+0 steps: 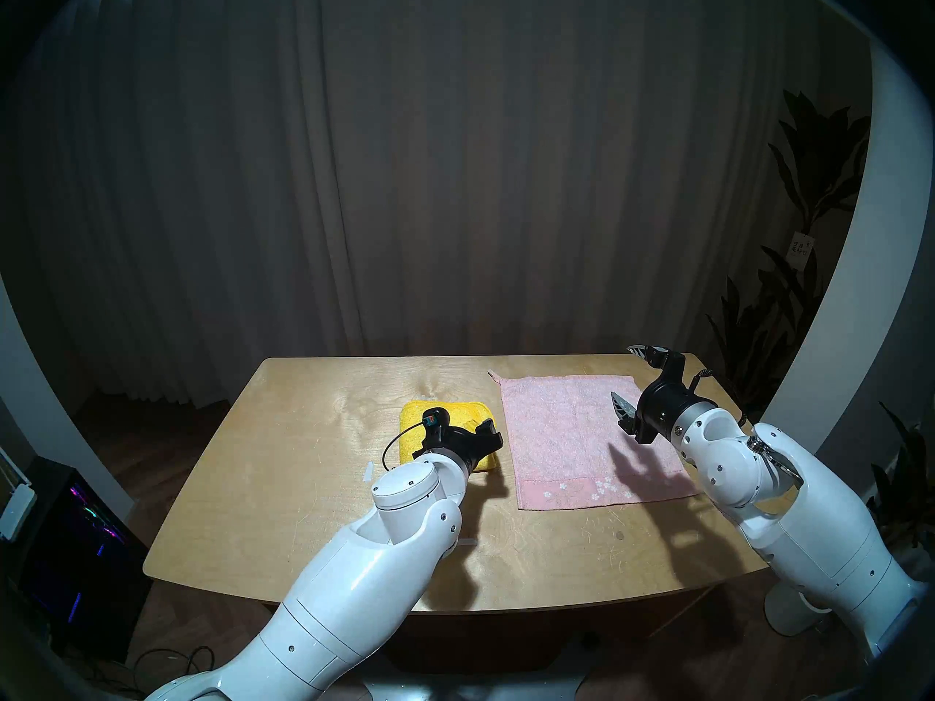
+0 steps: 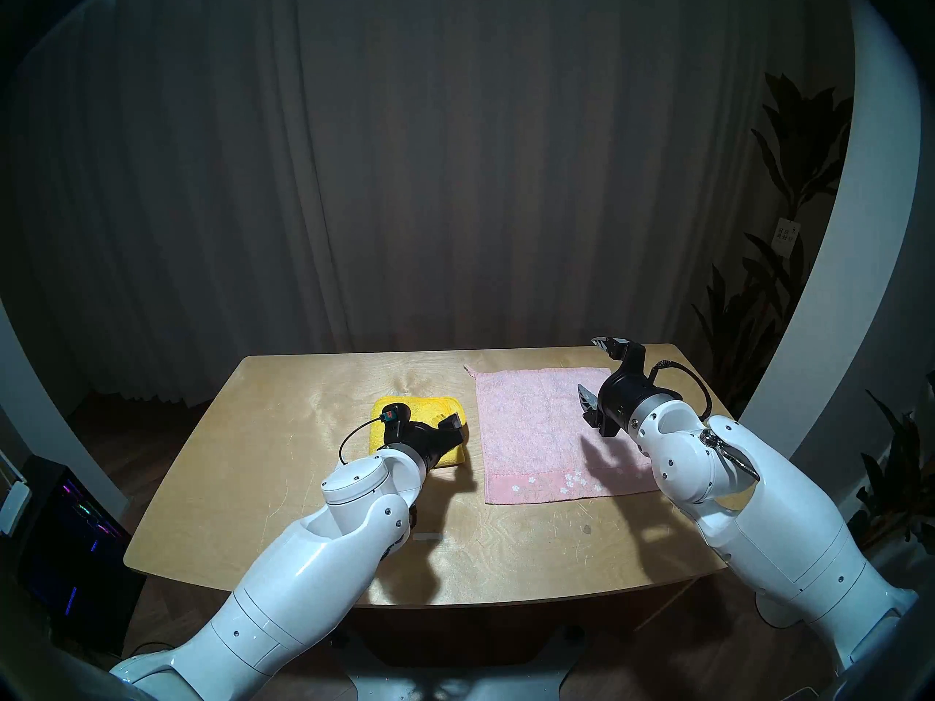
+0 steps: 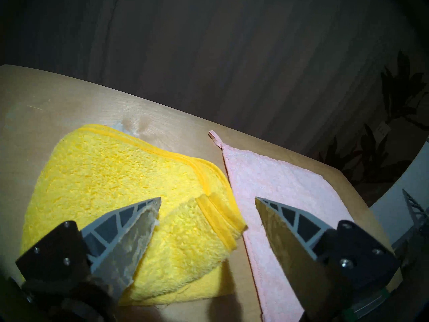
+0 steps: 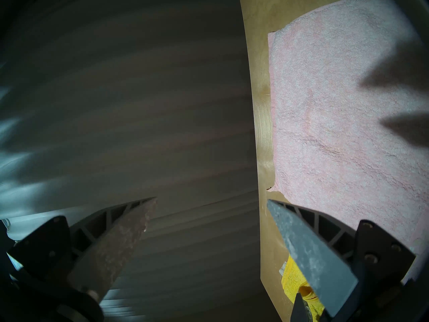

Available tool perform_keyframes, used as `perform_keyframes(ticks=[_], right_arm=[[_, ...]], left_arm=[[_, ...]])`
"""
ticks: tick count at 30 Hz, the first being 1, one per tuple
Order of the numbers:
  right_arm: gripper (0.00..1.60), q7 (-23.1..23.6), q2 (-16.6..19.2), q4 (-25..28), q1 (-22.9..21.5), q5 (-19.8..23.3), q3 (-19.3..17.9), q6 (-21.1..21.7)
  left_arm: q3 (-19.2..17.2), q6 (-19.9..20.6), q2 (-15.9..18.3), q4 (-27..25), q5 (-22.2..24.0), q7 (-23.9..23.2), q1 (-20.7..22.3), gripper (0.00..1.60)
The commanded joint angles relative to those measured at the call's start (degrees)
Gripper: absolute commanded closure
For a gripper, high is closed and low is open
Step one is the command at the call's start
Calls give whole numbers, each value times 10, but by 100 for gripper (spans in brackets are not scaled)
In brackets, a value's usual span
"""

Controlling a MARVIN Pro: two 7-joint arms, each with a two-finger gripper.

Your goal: Fold each towel twice and stack them on table

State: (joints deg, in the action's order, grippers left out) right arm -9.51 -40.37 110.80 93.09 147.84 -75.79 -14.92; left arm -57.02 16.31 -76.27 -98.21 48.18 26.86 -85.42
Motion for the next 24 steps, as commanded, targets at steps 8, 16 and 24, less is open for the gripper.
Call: perform_keyframes(ticks=[8, 16, 24], right_arm=[[0, 8, 14, 4, 7, -4, -20, 0], [0, -8, 21, 3, 4, -3, -20, -5], [0, -21, 45, 13, 35, -1, -29, 0]], left_arm=[[-10, 41, 23, -17, 74, -98, 2, 46], [-24, 45, 23, -21, 97, -103, -6, 33], [-91, -16, 27, -89, 130, -108, -44, 0]])
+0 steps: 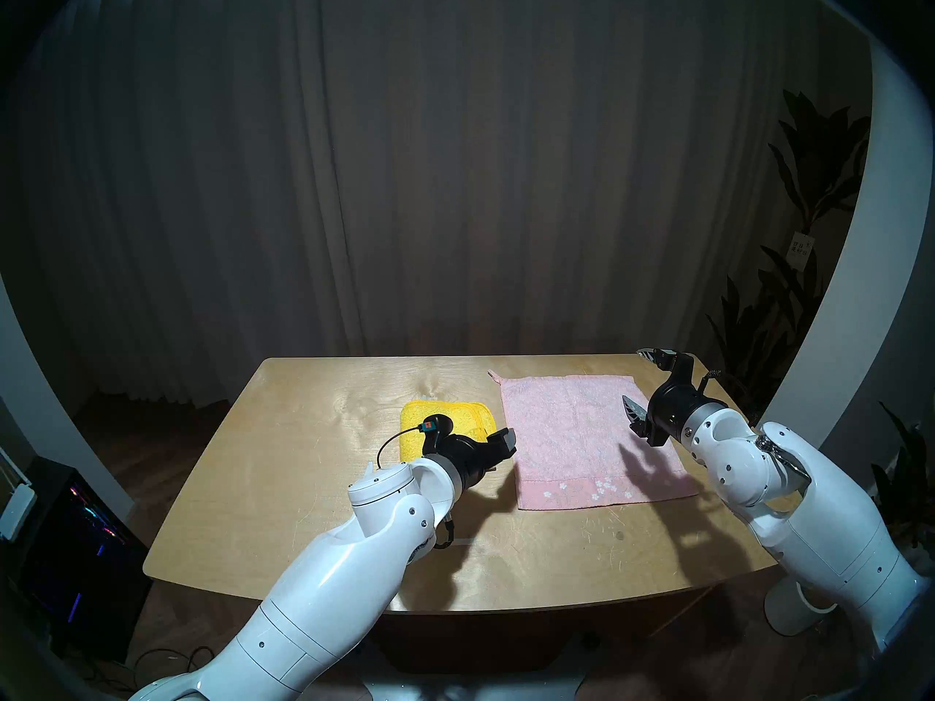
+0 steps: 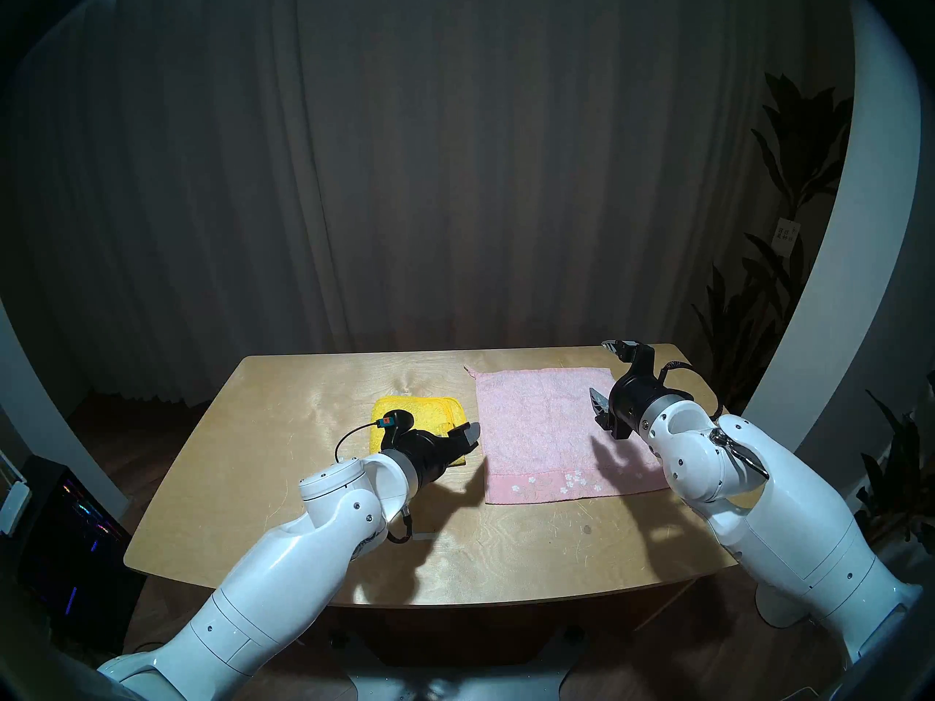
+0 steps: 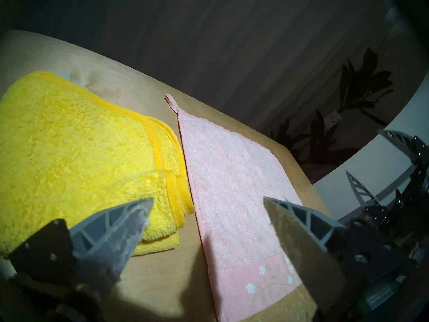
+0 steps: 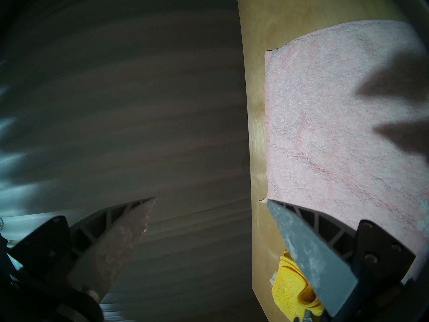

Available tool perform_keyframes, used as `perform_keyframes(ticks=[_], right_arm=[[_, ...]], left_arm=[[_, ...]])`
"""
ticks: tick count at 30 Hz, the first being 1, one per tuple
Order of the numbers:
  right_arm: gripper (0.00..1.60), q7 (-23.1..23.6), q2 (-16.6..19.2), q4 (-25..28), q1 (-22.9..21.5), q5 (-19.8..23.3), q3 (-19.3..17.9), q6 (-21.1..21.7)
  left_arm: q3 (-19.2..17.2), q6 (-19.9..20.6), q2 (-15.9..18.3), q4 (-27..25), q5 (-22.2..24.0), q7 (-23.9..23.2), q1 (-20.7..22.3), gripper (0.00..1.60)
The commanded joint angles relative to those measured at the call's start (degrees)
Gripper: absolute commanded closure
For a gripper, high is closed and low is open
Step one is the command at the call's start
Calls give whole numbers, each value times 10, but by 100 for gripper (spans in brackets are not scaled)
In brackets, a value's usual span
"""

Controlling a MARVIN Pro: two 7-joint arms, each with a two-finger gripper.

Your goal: Fold each towel twice and stack them on table

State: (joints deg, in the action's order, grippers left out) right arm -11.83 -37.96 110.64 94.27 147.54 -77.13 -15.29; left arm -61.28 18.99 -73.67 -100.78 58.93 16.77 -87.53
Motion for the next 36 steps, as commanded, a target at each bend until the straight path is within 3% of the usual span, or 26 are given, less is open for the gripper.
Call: perform_keyframes(ticks=[1, 5, 9, 17, 26, 36], right_arm=[[0, 3, 22, 16, 30, 7, -19, 6], [0, 5, 35, 26, 57, 16, -38, 11], [0, 9, 51, 34, 87, 22, -56, 18], [0, 27, 85, 39, 155, 32, -90, 25], [0, 48, 107, 26, 214, 39, -127, 38], [0, 68, 113, 9, 290, 40, -173, 77]], left_arm=[[-58, -52, -4, -64, 36, -13, -28, 0], [-87, -58, -17, -101, 91, -23, -65, 0], [-107, -35, -41, -126, 166, -10, -92, 0], [-101, 8, -57, -130, 265, 30, -111, 0], [-70, 44, -77, -103, 312, 92, -88, 0], [-44, 50, -115, -47, 349, 165, -60, 0]])
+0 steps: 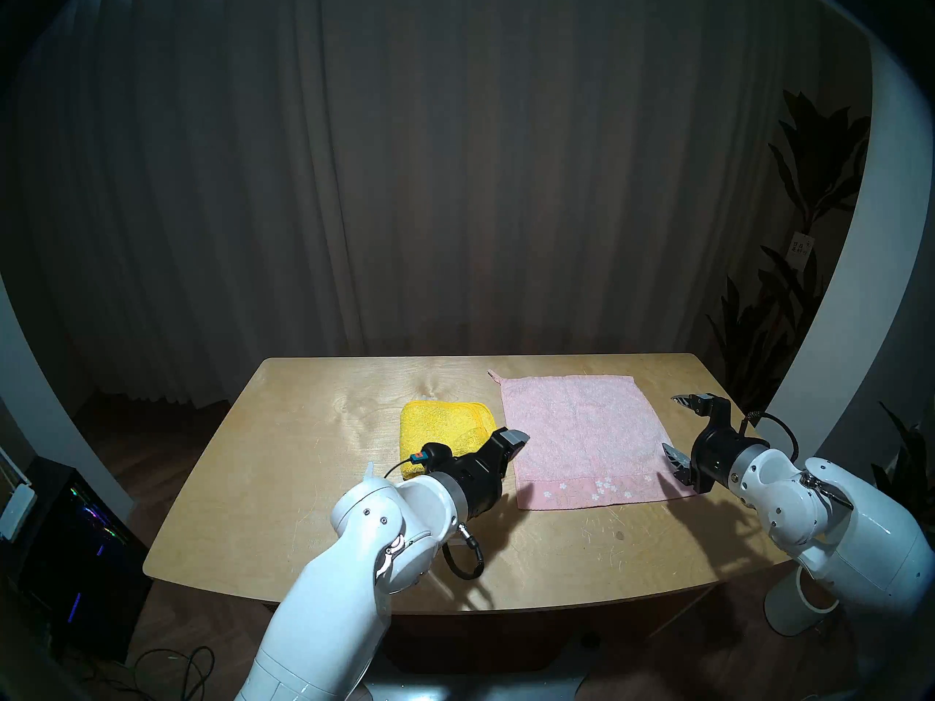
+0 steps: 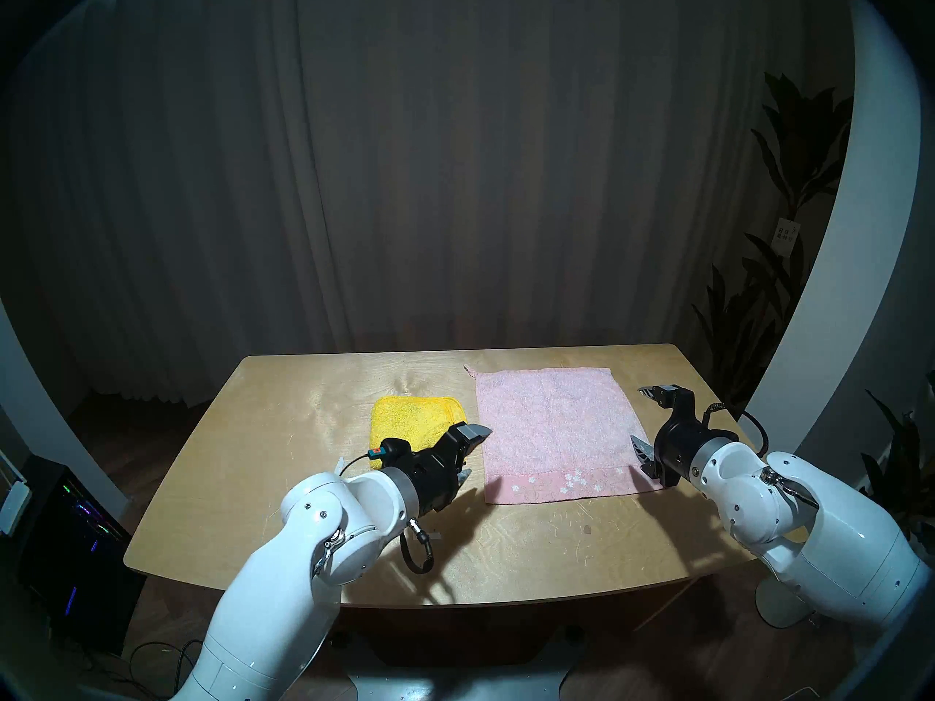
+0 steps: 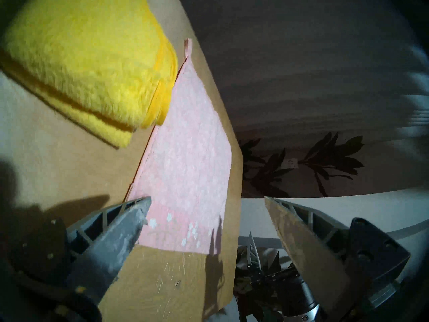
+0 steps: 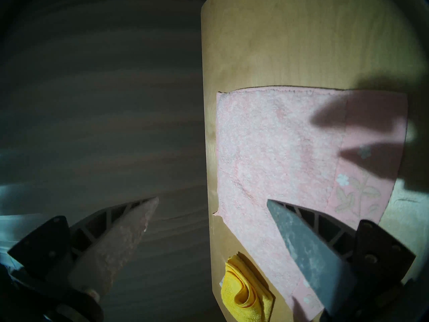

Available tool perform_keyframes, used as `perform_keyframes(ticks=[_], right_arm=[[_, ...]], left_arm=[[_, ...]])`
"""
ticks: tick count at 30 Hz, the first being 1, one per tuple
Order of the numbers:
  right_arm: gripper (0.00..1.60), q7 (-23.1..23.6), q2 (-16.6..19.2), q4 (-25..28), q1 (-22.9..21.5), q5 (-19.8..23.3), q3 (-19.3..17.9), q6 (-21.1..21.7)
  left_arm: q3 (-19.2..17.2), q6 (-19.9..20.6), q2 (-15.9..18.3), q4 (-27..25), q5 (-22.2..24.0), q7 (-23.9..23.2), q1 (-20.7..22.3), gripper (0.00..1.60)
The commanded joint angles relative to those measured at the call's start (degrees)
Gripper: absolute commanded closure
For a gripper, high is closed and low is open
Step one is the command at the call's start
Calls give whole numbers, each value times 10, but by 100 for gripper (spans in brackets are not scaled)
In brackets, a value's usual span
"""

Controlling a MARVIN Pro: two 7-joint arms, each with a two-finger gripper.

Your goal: Fold each towel twice and stack them on table

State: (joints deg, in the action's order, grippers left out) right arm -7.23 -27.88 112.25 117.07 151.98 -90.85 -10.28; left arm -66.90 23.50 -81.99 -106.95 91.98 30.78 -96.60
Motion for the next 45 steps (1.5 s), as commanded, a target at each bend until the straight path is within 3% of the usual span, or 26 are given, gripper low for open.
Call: perform_keyframes(ticks=[1, 7, 12, 17, 21, 24, 28, 37, 45], right_arm=[[0, 25, 12, -7, 72, -4, -43, 32], [0, 33, 11, -28, 106, -15, -58, 69], [0, 54, 15, -40, 149, -21, -89, 108], [0, 66, 11, -50, 164, -26, -99, 139], [0, 83, 0, -51, 188, -33, -118, 165], [0, 86, -3, -50, 191, -36, -120, 170], [0, 87, -6, -54, 187, -41, -118, 170], [0, 83, -9, -57, 179, -41, -120, 168], [0, 78, -1, -99, 107, -53, -45, 160]], left_arm=[[13, 7, -33, 17, 23, 29, 33, 0], [25, 16, -36, 18, 26, 52, 41, 0], [33, 15, -35, -13, 25, 133, 48, 0], [39, 8, -32, -31, 22, 179, 40, 0], [52, -26, -31, -22, 61, 229, 43, 0], [70, -55, -28, -10, 65, 230, 53, 0], [100, -109, -19, 0, 42, 193, 60, 0], [128, -182, -21, 36, 38, 166, 81, 0], [151, -213, -29, 86, 63, 167, 106, 0]])
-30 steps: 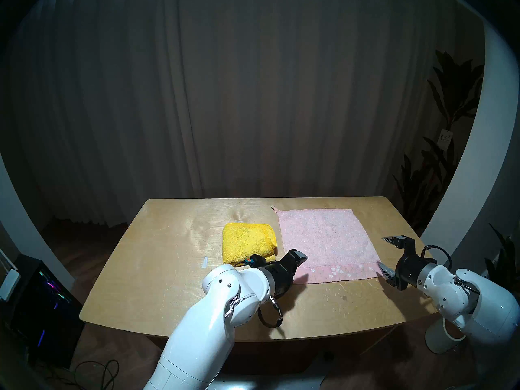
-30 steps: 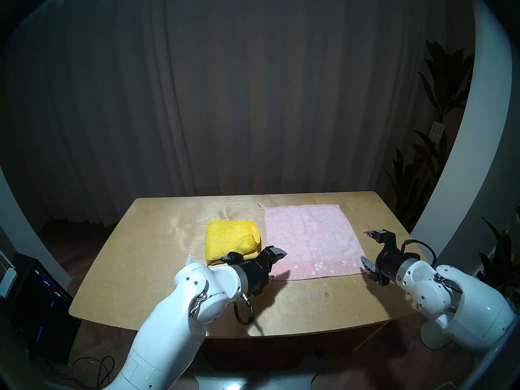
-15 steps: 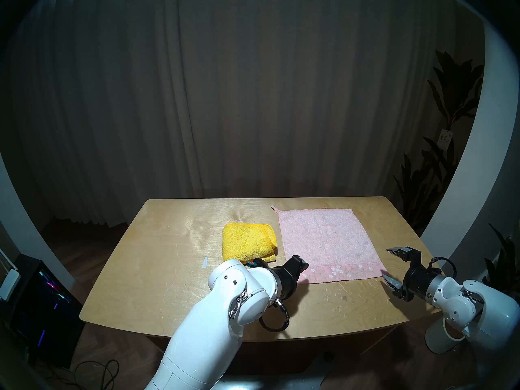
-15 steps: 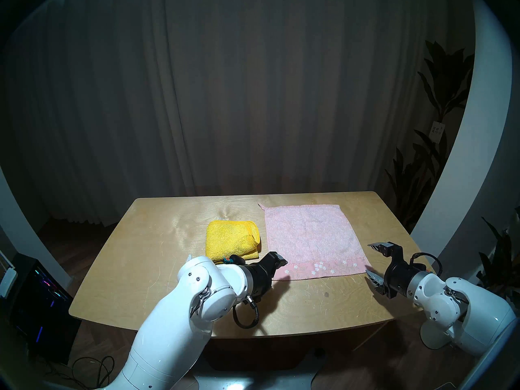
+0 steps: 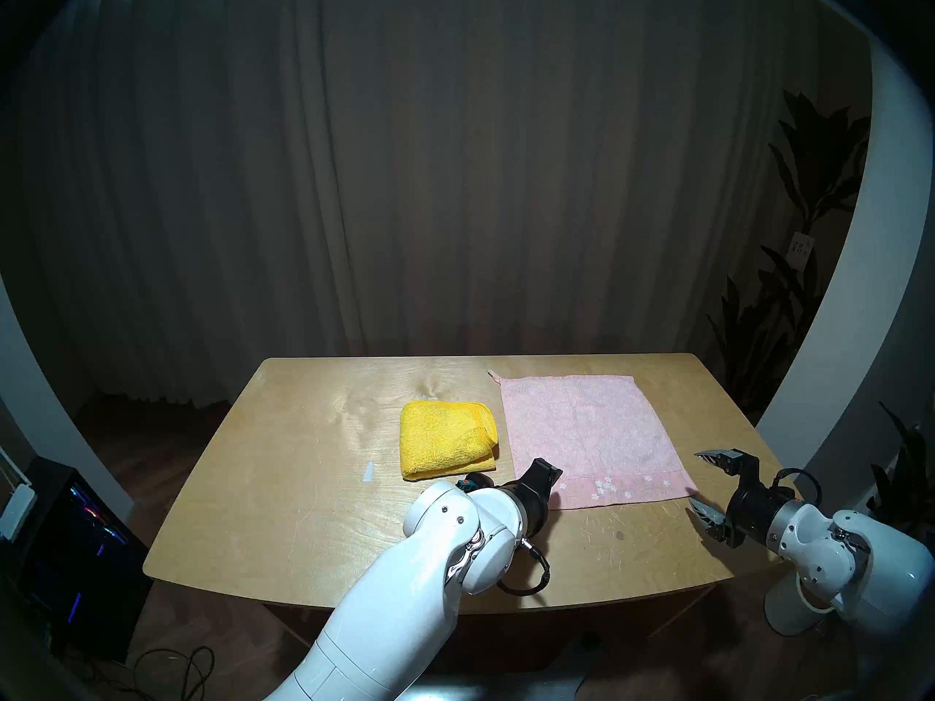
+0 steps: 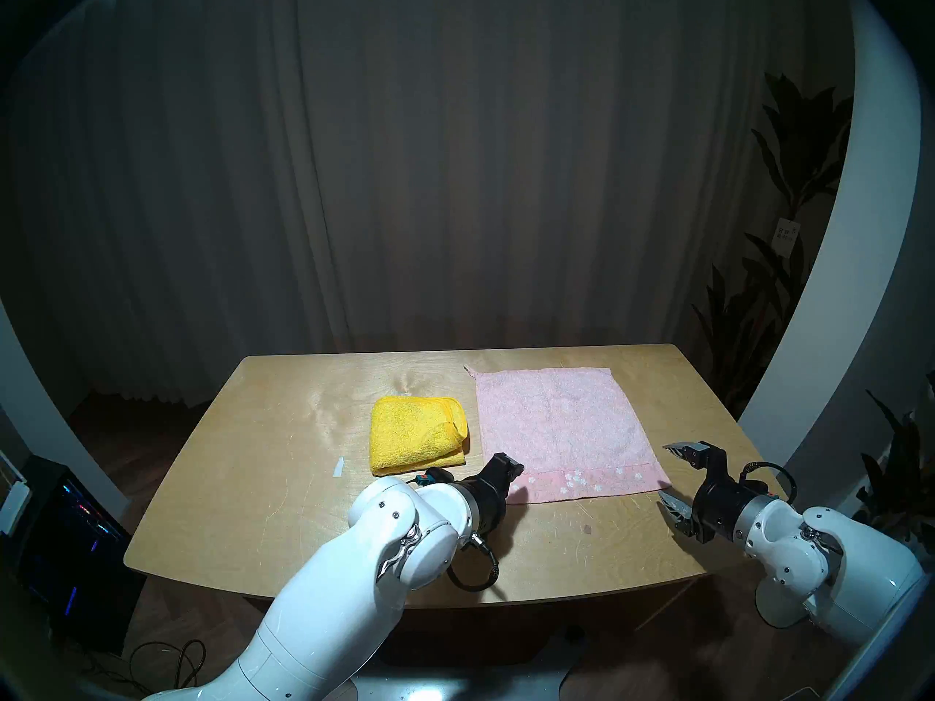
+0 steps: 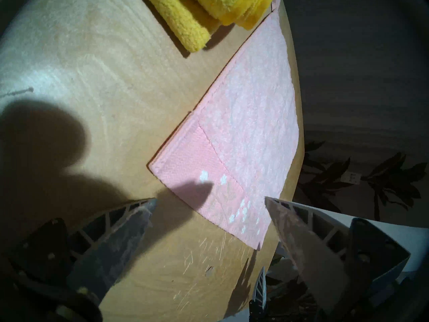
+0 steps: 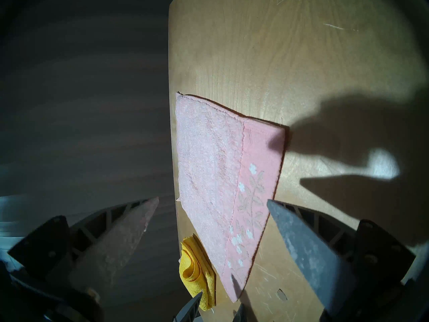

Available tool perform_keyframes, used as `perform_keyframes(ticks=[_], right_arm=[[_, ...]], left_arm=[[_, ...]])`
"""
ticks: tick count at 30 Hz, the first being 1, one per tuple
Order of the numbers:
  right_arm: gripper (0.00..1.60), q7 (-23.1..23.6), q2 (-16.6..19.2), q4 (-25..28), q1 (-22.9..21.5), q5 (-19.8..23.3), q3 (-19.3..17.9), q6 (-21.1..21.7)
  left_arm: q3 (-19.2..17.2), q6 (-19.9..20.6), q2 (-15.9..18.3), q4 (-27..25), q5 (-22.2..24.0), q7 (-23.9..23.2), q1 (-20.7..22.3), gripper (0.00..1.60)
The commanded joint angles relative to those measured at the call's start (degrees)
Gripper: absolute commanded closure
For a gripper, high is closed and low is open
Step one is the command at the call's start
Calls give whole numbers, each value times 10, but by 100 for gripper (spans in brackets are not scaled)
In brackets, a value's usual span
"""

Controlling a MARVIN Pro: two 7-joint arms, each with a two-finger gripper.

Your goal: Fold each towel twice and stack them on table

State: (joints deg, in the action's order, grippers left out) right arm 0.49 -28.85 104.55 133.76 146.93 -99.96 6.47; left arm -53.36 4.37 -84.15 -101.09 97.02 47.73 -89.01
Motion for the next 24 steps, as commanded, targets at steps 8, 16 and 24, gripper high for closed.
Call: perform_keyframes(ticks=[8, 16, 24], right_arm=[[0, -22, 9, -54, -113, 8, 94, 0], [0, -41, -4, -77, -165, 13, 130, 4], [0, -59, -32, -115, -229, -7, 181, 8]], left_arm=[[26, -28, -13, 56, 18, -3, 43, 0], [28, -25, -16, 72, 19, 3, 51, 0], [38, -16, -14, 86, 19, -4, 60, 0]])
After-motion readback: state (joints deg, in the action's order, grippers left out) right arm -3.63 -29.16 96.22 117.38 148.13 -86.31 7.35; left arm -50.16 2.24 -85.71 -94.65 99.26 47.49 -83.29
